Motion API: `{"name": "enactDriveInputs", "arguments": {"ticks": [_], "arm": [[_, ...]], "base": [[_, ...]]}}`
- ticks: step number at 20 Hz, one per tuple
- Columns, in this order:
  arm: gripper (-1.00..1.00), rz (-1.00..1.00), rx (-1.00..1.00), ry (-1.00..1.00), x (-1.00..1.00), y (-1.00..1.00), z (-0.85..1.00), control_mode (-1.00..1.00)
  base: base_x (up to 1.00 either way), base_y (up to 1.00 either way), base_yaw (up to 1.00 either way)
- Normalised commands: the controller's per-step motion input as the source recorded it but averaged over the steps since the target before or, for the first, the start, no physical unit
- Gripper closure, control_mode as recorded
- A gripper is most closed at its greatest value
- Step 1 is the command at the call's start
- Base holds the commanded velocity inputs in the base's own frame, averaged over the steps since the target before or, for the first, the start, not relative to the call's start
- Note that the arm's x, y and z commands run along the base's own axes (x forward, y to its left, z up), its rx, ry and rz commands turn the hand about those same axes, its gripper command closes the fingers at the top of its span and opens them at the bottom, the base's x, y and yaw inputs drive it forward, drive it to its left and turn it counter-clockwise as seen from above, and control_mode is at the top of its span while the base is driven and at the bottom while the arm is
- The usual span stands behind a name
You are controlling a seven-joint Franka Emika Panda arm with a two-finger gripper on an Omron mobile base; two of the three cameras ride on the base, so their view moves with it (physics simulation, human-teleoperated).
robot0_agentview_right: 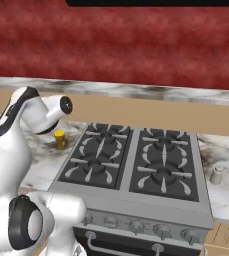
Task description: Collect the turmeric, mayonnaise, and shaker from the cabinet and place them next to the stove.
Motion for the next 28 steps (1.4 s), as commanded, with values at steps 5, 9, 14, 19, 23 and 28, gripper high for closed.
{"name": "enactDriveInputs", "arguments": {"ticks": [5,9,14,19,23,28], "arm": [[-1.0,-0.17,-0.06,0.13,-0.91,0.05,0.52,-1.0],[-1.0,-0.26,-0.1,0.12,-0.76,-0.26,0.42,-1.0],[-1.0,-0.27,-0.12,0.12,-0.64,-0.48,0.41,-1.0],[-1.0,-0.25,-0.12,0.11,-0.6,-0.64,0.36,-1.0],[-1.0,-0.21,-0.11,0.07,-0.59,-0.83,0.14,-1.0],[-1.0,-0.2,-0.04,0.07,-0.62,-0.64,-0.3,-1.0]], "base": [[0.0,0.0,0.0],[0.0,0.0,0.0],[0.0,0.0,0.0],[0.0,0.0,0.0],[0.0,0.0,0.0],[0.0,0.0,0.0]]}}
